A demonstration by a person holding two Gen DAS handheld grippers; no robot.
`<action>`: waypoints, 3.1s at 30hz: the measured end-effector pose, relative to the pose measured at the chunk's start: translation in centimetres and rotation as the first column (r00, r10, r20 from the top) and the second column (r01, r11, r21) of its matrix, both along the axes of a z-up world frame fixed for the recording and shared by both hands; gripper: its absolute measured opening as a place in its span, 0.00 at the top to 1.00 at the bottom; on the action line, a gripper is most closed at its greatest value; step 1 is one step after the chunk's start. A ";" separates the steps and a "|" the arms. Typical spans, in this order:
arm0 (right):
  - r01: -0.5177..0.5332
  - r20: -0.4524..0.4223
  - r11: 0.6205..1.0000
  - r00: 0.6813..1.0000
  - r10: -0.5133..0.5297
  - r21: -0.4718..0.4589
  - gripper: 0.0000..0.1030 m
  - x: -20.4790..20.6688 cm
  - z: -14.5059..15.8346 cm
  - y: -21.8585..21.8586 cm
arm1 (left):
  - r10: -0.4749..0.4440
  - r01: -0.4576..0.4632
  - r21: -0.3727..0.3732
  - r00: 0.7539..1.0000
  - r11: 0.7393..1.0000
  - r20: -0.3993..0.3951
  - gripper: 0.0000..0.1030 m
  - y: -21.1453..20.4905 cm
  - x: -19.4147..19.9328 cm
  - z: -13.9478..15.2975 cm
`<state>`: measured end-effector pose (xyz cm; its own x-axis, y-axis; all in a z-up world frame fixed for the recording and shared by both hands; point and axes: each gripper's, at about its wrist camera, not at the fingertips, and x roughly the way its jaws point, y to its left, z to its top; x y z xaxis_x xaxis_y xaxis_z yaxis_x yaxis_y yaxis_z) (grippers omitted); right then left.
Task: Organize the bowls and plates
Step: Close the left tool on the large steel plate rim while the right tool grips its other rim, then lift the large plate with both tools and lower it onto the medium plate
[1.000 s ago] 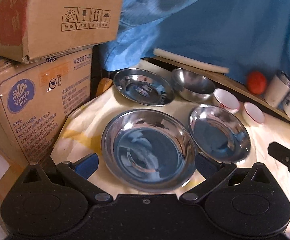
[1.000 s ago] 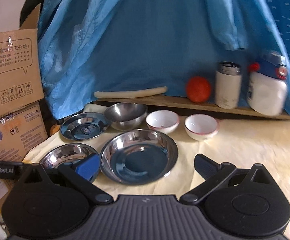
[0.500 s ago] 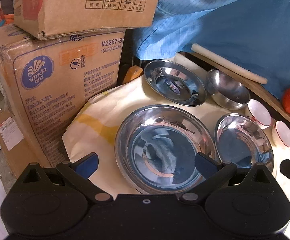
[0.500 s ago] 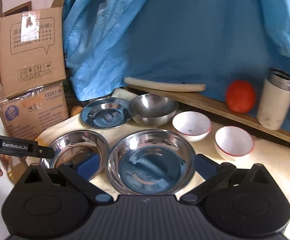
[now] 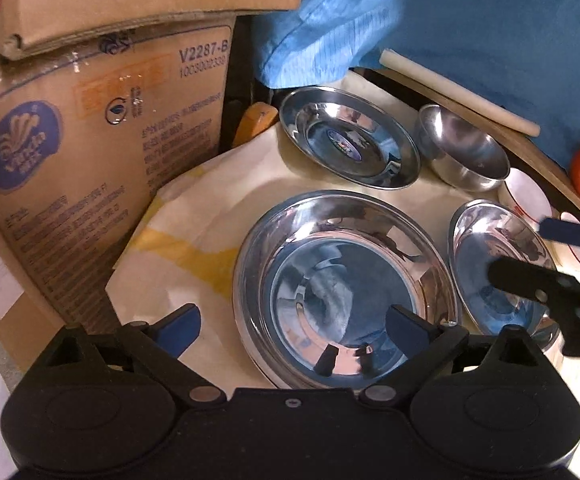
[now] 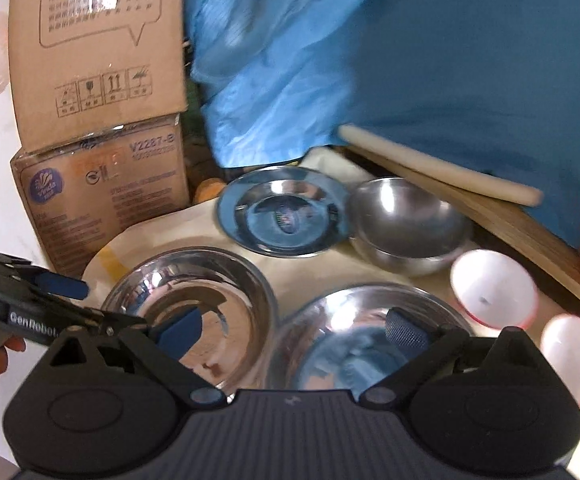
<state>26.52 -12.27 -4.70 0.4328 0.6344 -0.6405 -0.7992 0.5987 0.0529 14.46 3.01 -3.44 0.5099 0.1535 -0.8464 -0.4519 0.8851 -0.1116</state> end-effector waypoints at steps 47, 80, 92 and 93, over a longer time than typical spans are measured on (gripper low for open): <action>0.013 -0.103 0.996 0.994 -0.022 -0.091 0.86 1.9 -3.6 6.4 | 0.050 -0.053 -0.104 0.998 0.993 -0.036 0.88 3.1 -1.9 -1.9; 0.450 -0.121 0.887 0.891 -0.438 0.104 0.87 3.1 1.8 -9.0 | -0.248 0.251 -0.093 0.968 0.964 0.040 0.90 -4.7 7.6 2.5; 0.555 -0.194 0.832 0.818 -0.541 0.021 0.87 4.5 -1.0 -11.2 | -0.386 0.381 -0.069 0.920 0.922 -0.070 0.89 -7.5 11.8 0.1; 0.553 -0.199 0.833 0.818 -0.540 0.011 0.87 4.6 -1.1 -11.1 | -0.389 0.385 -0.062 0.917 0.921 -0.084 0.89 -7.5 12.0 -0.1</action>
<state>31.14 -23.33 -5.84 0.6026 0.3712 -0.7065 -0.3143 0.9241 0.2174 26.48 -4.46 -3.55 0.4409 -0.0778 -0.8942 -0.0855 0.9881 -0.1281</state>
